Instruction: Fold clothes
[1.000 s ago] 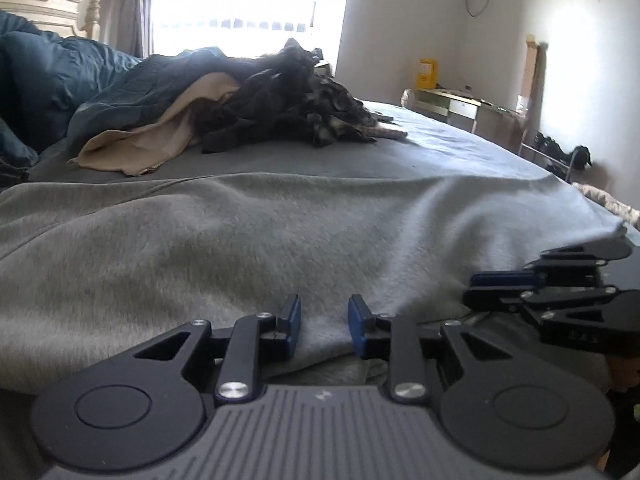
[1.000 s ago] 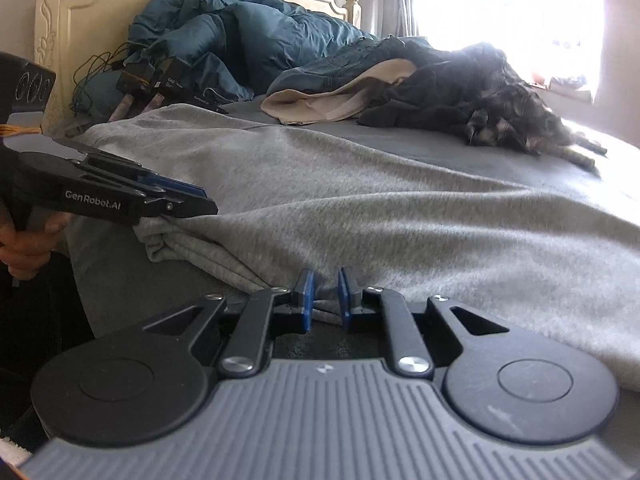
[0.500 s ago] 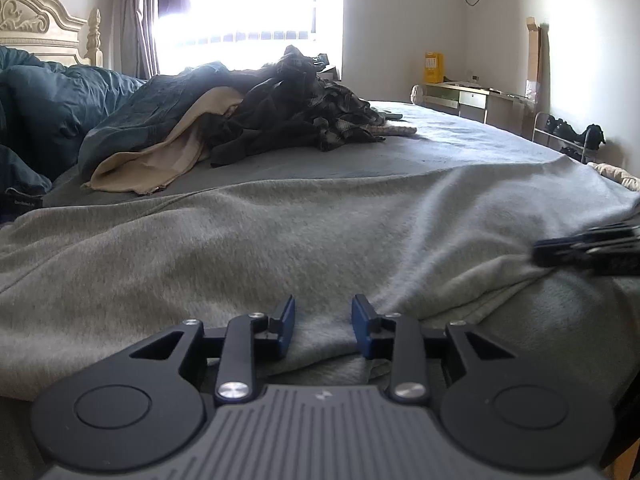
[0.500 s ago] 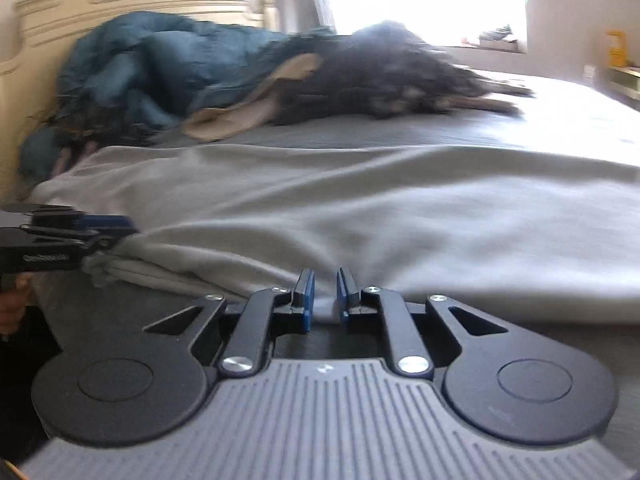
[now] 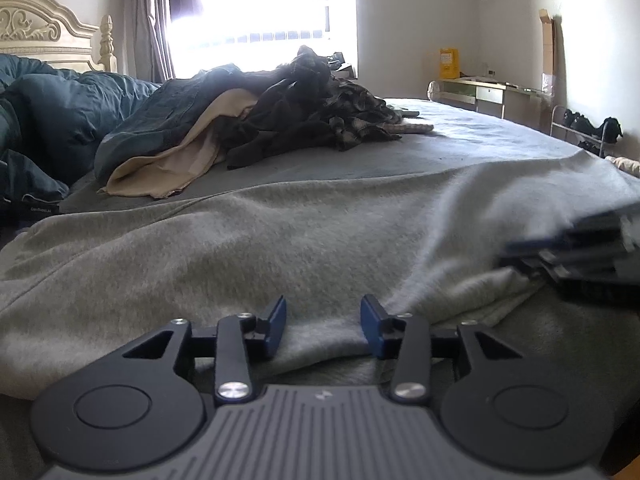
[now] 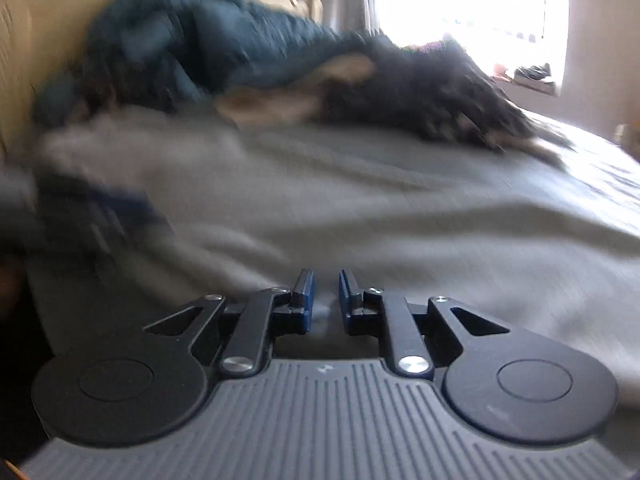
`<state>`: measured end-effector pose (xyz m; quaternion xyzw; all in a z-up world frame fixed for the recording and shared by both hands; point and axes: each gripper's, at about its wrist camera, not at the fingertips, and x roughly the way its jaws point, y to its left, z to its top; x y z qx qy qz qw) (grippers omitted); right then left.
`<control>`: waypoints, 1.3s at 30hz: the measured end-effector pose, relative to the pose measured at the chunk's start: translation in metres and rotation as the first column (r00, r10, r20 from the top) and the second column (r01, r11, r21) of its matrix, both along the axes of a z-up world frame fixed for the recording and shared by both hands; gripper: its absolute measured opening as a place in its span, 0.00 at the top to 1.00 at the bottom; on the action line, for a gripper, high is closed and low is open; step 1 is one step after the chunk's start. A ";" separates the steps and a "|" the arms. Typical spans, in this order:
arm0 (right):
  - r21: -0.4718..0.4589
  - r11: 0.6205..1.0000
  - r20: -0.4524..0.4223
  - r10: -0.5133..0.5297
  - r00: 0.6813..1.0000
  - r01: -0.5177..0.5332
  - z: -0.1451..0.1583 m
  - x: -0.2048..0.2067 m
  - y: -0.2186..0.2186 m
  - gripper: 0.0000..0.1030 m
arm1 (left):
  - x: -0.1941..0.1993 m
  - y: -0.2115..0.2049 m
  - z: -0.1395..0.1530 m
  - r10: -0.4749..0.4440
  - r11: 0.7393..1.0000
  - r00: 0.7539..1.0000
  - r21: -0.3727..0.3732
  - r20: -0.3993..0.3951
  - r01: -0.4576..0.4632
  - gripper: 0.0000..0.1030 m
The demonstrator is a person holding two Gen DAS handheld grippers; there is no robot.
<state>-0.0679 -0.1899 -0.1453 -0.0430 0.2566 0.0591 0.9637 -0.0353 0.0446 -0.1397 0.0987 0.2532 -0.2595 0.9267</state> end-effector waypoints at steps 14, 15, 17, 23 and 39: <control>0.054 0.974 0.034 -0.223 0.974 0.221 0.009 -0.060 -0.081 0.89 | -0.010 -0.037 0.015 -0.098 0.995 0.994 0.005 0.055 0.098 0.57; 0.065 0.975 0.057 -0.215 0.975 0.212 0.016 -0.062 -0.079 0.88 | -0.011 -0.043 0.009 -0.104 0.994 0.993 0.042 0.055 0.101 0.58; 0.099 0.980 0.100 -0.181 0.978 0.171 0.030 -0.062 -0.074 0.87 | -0.015 -0.046 0.000 -0.108 0.992 0.992 0.072 0.059 0.104 0.58; 0.121 0.991 0.111 0.034 0.993 -0.048 0.032 -0.003 -0.025 0.87 | -0.019 -0.034 -0.007 -0.080 0.997 0.996 -0.013 0.025 0.081 0.58; 0.154 0.857 -0.052 -0.490 0.870 0.492 0.012 -0.010 -0.202 0.89 | -0.015 -0.026 -0.010 -0.087 0.993 0.996 -0.073 0.020 0.088 0.55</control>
